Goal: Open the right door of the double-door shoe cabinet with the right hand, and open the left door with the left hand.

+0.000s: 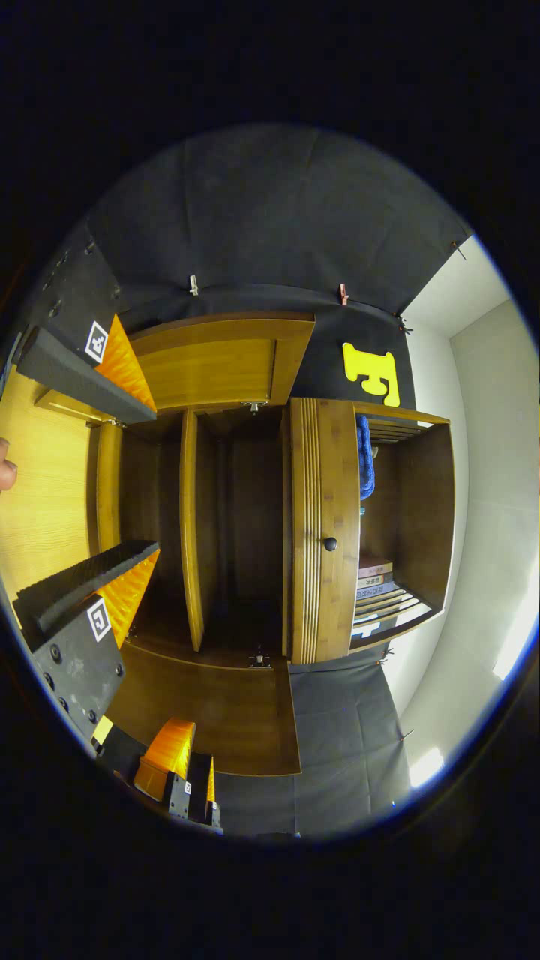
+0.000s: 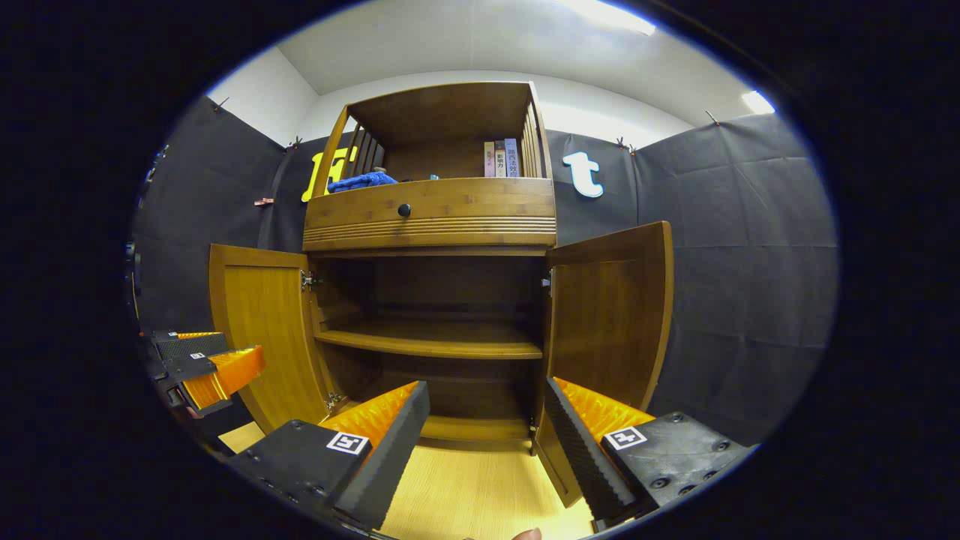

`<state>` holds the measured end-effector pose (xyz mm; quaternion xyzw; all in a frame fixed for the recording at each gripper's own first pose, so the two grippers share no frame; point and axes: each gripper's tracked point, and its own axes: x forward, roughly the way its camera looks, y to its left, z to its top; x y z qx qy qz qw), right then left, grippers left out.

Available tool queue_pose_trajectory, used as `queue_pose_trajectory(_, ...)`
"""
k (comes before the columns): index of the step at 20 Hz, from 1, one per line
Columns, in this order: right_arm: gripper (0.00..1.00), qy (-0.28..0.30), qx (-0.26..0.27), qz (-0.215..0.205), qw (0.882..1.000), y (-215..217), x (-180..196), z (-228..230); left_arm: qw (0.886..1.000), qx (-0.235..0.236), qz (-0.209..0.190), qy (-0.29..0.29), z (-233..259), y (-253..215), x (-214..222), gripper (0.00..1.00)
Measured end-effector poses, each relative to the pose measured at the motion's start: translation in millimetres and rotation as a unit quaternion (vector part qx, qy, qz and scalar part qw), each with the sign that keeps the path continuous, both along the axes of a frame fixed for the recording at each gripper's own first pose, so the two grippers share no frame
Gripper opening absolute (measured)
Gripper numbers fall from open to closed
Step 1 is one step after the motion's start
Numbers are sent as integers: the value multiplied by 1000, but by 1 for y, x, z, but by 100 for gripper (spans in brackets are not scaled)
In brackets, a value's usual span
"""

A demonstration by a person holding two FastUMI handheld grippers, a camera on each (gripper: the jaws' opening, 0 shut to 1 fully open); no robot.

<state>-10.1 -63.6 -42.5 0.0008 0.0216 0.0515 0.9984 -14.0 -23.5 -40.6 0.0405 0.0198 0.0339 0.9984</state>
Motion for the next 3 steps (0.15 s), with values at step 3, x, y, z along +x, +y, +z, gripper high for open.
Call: queue_pose_trajectory(3, 98, 0, 0, 1, 1000, 0, 0, 0, 1000, 0, 1, 1, -1, 0, 0, 98)
